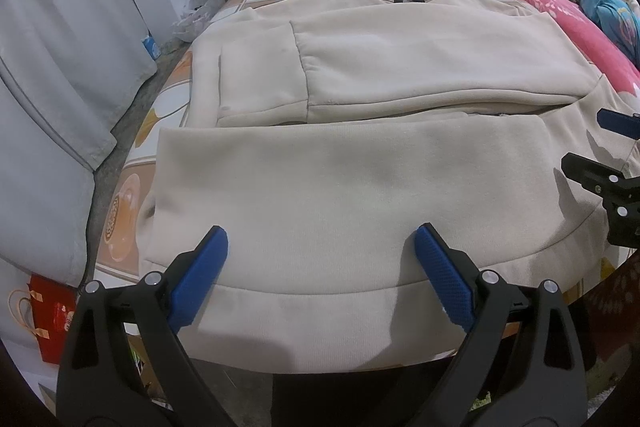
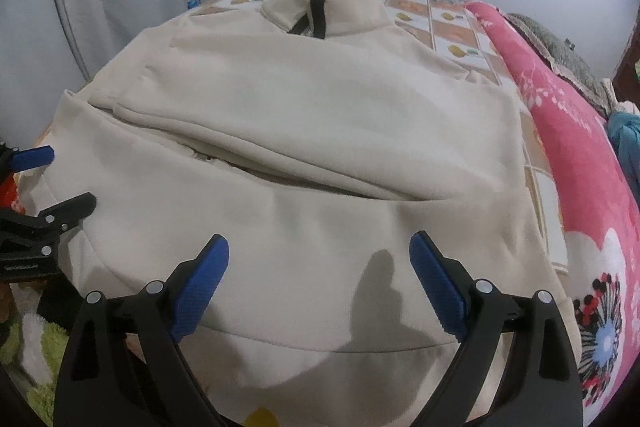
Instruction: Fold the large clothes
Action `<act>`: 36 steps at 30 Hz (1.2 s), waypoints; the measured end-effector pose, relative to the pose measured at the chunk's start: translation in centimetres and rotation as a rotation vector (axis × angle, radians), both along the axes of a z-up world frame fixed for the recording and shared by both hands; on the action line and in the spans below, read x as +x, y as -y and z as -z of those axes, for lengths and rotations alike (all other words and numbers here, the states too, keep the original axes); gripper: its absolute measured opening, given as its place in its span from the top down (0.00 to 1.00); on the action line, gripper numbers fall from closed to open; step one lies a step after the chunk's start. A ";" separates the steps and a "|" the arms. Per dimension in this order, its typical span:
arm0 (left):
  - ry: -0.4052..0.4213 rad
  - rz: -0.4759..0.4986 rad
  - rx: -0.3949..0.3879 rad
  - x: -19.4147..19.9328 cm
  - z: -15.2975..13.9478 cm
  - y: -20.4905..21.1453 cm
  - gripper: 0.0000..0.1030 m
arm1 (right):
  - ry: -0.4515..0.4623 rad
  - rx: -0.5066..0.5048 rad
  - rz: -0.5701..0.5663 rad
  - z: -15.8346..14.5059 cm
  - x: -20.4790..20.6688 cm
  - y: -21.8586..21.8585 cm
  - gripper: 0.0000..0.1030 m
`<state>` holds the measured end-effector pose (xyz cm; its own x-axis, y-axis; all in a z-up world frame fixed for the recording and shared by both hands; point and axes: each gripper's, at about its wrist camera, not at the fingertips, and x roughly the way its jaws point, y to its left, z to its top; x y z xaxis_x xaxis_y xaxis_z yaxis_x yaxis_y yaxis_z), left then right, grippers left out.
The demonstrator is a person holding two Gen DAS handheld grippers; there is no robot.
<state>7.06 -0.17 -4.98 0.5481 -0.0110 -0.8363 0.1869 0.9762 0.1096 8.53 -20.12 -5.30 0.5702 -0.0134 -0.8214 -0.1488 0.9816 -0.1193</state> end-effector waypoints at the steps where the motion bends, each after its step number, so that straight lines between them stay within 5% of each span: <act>1: 0.000 0.000 0.000 0.0 0.0 0.0 0.11 | -0.006 0.006 0.006 0.1 0.1 0.1 0.14; 36: 0.000 0.000 0.000 0.0 0.0 0.0 0.11 | -0.046 0.072 0.064 1.0 0.8 1.3 0.10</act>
<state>7.09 -0.18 -4.98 0.5480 -0.0108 -0.8364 0.1872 0.9761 0.1100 9.30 -21.40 -6.25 0.5319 0.0116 -0.8467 -0.0893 0.9951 -0.0424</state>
